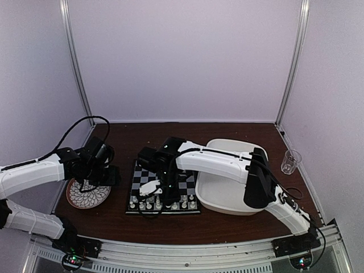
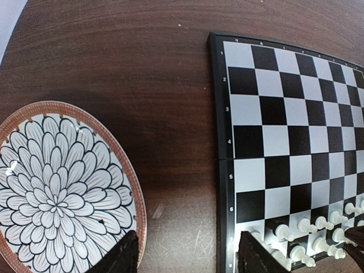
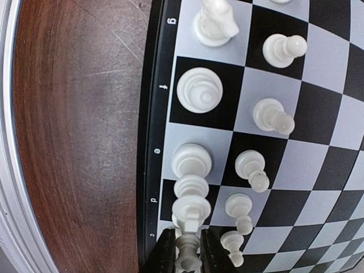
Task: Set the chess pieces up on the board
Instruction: Pick up the king from e1.
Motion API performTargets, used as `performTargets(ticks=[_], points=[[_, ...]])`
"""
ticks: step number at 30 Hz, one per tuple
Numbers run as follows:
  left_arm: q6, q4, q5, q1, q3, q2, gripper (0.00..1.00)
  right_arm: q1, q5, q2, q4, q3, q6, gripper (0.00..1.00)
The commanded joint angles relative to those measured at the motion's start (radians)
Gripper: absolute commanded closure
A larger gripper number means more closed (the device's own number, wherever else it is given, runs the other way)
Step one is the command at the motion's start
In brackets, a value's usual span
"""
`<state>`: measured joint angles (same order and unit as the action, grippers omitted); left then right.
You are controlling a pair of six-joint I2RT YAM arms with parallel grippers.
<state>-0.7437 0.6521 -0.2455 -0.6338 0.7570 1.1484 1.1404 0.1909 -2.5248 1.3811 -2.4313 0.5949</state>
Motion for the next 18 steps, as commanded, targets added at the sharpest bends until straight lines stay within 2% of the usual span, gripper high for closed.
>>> performTargets(ticks=[1, 13, 18], points=[[0.016, -0.035, 0.01, 0.006, 0.003, 0.015, 0.4, 0.015, 0.008, -0.022, 0.002, -0.027, -0.007, 0.81], [0.017, -0.046, 0.023, 0.007, 0.004, 0.034, 0.4, 0.021, 0.001, -0.019, 0.003, -0.027, -0.01, 0.81], [0.016, -0.046, 0.025, 0.006, 0.003, 0.032, 0.4, 0.021, -0.035, -0.016, -0.013, -0.028, -0.02, 0.73]])
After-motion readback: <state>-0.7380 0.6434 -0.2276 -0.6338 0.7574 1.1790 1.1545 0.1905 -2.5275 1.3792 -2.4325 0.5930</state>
